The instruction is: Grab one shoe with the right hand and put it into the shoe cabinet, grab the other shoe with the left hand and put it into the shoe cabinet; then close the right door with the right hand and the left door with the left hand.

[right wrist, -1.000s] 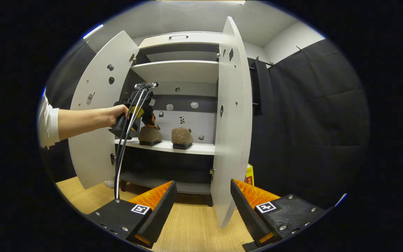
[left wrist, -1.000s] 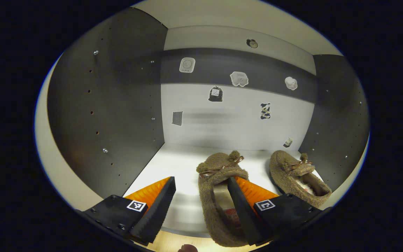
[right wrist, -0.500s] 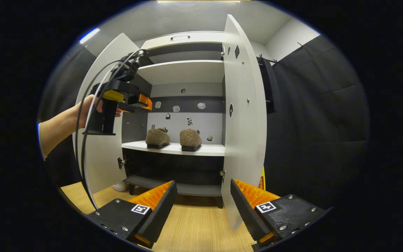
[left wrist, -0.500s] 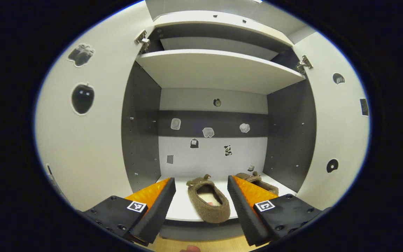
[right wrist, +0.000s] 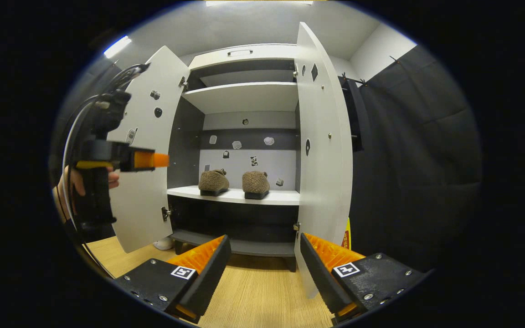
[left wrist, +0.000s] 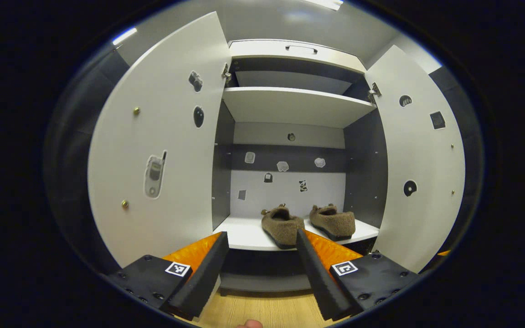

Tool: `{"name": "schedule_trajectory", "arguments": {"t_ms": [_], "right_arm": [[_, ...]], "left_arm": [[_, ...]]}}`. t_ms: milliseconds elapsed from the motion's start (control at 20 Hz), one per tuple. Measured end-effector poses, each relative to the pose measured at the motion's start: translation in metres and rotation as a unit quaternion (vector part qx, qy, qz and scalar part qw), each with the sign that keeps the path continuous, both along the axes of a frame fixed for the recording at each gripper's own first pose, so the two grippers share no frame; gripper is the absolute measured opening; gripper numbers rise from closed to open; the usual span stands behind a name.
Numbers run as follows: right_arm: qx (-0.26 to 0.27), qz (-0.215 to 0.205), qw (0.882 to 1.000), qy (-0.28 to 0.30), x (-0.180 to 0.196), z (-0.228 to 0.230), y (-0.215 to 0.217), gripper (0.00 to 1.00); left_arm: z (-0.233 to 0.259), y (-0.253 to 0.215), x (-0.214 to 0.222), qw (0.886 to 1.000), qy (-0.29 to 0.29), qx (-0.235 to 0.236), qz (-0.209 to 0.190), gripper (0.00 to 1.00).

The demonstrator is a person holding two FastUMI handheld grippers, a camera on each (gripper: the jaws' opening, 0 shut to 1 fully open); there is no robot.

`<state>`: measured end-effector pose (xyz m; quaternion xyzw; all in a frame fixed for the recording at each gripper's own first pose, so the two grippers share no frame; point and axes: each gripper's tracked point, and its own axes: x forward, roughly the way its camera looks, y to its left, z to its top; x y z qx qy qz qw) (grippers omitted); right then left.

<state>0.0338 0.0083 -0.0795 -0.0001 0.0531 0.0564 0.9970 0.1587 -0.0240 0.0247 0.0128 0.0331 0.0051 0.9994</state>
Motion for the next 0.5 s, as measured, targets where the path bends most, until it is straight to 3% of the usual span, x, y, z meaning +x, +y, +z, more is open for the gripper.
{"name": "schedule_trajectory", "arguments": {"t_ms": [250,500], "right_arm": [[0.004,0.004,1.0,0.005,-0.005,-0.002,0.006,0.94],[0.015,0.01,1.0,0.018,-0.013,-0.013,0.017,0.94]], "left_arm": [[-0.054,0.007,-0.046,0.999,0.024,-0.024,0.019,0.97],[-0.058,0.018,-0.078,0.999,0.012,-0.022,0.039,0.96]]}}
